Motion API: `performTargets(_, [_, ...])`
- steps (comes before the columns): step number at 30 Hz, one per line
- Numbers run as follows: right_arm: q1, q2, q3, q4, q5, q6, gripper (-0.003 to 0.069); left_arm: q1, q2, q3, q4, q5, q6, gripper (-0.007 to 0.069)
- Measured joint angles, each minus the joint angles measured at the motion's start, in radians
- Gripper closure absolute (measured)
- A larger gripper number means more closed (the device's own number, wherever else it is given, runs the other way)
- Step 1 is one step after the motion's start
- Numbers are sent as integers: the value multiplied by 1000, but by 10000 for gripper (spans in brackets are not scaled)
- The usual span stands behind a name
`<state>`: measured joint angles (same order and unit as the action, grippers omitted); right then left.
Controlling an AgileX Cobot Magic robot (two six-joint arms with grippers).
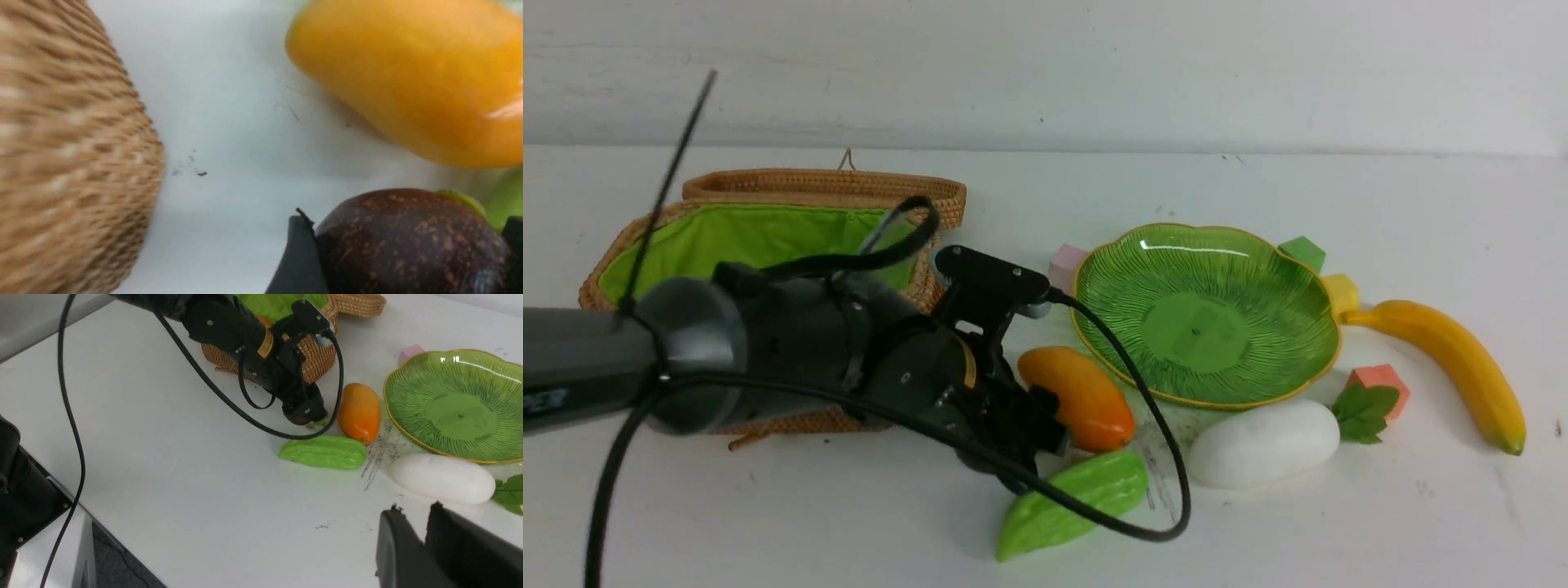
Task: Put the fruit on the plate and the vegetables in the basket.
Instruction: Grab a mangosteen with your left arm and put it on the plate on the right
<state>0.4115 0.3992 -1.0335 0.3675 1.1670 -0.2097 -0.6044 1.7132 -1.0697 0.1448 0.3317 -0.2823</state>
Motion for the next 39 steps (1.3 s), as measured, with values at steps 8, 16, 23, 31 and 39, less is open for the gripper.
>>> performTargets(8, [0, 0, 0, -152, -130, 74, 542, -31, -186, -1, -70, -153, 1, 71])
performTargets(16, [0, 0, 0, -283, -176, 183, 538, -111, 41, -257, -61, -256, 21, 71])
performTargets(23, [0, 0, 0, -274, -164, 187, 534, -108, 298, -499, -42, -160, 21, 67])
performTargets(31, [0, 0, 0, -261, -117, 187, 531, -108, 354, -565, -33, -109, 21, -37])
performTargets(39, [0, 0, 0, -254, -115, 187, 531, -120, 177, -566, -41, 195, 19, 103])
